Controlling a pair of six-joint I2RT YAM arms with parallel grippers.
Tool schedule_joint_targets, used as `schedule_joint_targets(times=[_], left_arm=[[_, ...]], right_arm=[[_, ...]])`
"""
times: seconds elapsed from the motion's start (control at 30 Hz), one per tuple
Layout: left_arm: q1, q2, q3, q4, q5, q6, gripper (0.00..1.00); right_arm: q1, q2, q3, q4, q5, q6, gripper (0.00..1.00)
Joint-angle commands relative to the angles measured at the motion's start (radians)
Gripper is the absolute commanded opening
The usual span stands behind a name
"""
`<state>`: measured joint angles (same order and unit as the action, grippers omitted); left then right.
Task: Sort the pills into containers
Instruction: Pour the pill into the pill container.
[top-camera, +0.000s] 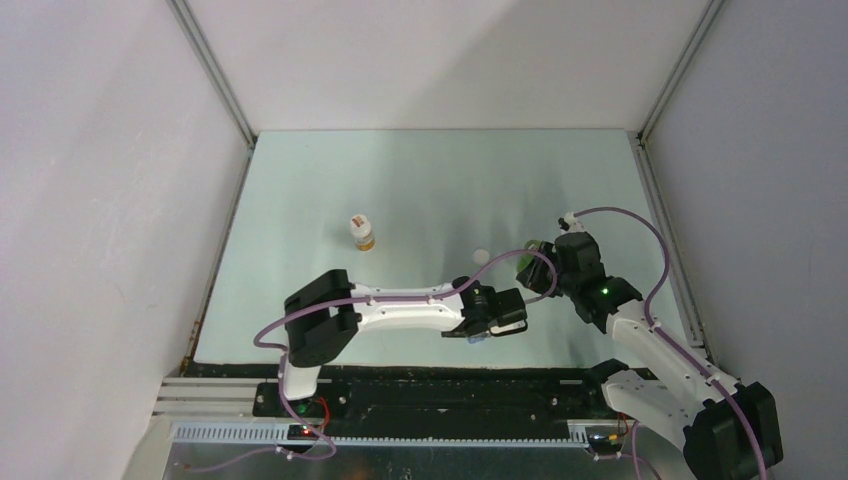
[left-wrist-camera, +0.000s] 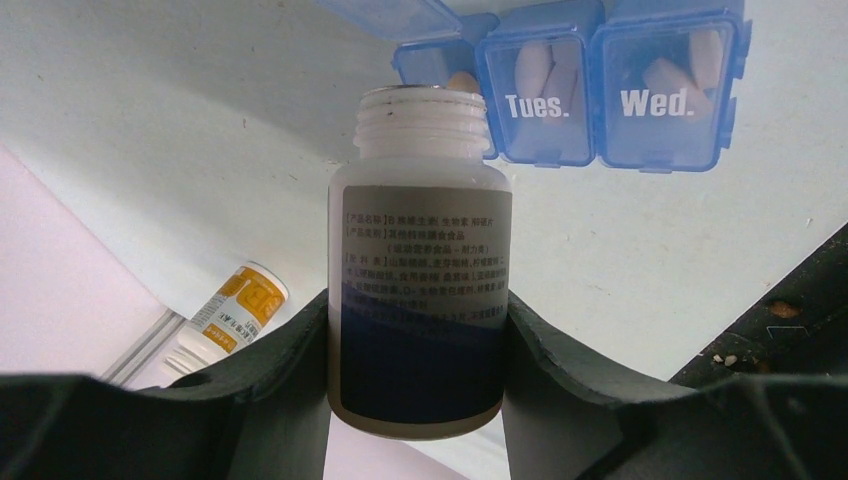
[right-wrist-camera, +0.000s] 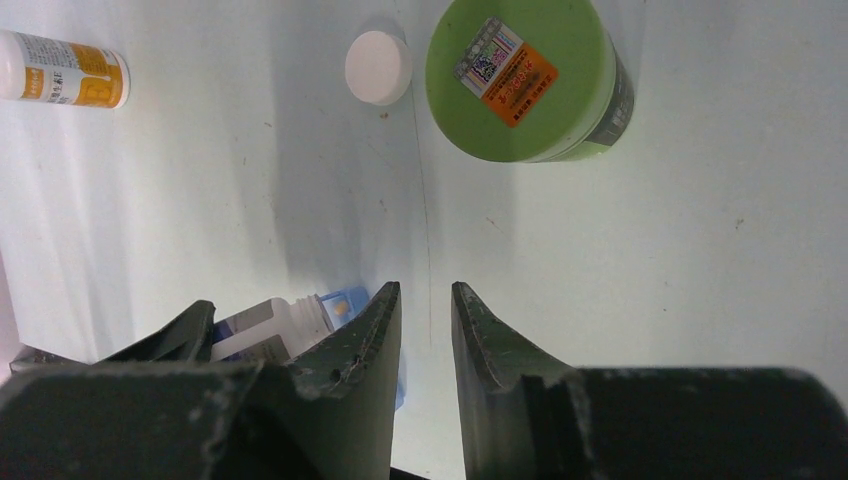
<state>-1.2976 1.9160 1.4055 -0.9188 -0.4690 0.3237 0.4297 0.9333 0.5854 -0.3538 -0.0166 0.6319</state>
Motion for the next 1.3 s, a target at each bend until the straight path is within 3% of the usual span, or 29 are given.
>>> schedule_joint_targets(times=[0.0, 0.8, 1.27], left_arm=[[-0.008, 0.009, 0.042, -0.033, -0.016, 0.022, 0.00], [-0.011, 0.043, 0.100, -0.116, -0.029, 0.020, 0.00], [-0.011, -0.064, -0.037, 0.014, -0.044, -0.027, 0.00]], right_arm=[[-0.007, 0.000, -0.008, 0.008, 0.013, -0.012, 0.30], [-0.014, 0.001, -0.016, 0.015, 0.004, -0.009, 0.30], [-0.016, 0.006, -0.018, 0.022, -0.008, -0.004, 0.30]])
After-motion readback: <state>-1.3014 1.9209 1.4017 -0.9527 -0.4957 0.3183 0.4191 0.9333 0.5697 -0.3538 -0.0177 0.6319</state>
